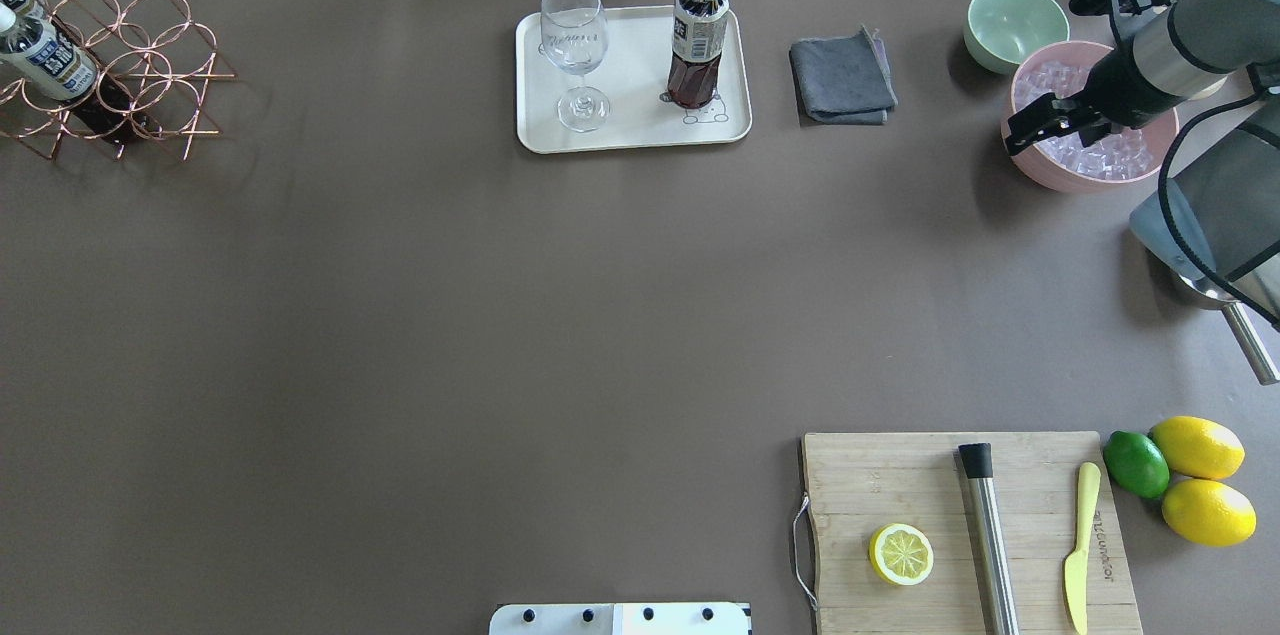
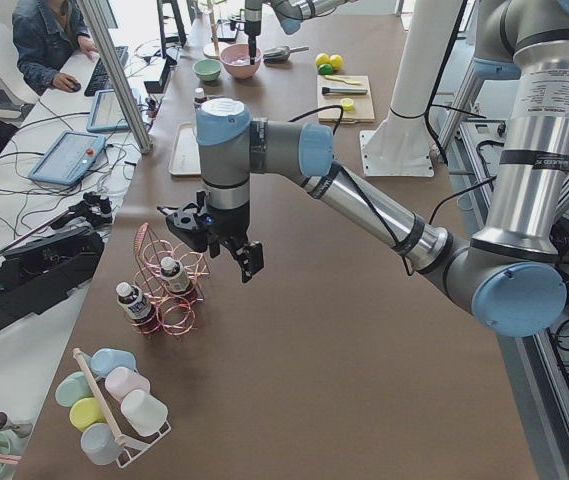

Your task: Take tea from basket to plate

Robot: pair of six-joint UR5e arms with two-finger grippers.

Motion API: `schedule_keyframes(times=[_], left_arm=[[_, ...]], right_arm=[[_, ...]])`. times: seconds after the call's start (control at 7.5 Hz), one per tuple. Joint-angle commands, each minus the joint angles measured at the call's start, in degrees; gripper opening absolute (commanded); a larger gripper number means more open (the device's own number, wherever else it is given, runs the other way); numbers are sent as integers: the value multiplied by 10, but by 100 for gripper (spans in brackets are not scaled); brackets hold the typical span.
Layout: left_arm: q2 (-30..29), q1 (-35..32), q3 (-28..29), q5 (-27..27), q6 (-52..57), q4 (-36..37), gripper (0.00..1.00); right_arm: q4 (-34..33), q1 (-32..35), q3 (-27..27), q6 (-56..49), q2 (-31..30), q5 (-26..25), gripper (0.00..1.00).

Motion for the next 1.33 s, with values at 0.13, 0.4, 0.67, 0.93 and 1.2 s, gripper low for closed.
schedule_keyframes(times=[0.13, 0.4, 0.67, 0.93, 1.2], left_arm=[[130, -50, 42, -48, 392, -54, 98], [134, -79, 45, -105, 400, -59, 98], [133, -77, 70, -115, 544, -61, 98], [132, -75, 74, -115, 577, -60, 98], [131, -53, 73, -115, 577, -61, 98]], right_arm=[[-161, 107, -23, -188, -39, 43, 99], [-161, 189, -35, -256, -91, 81, 99], [-155, 211, -54, -267, -122, 72, 99], [-149, 224, -52, -281, -133, 74, 99], [-124, 227, -63, -276, -147, 69, 100]])
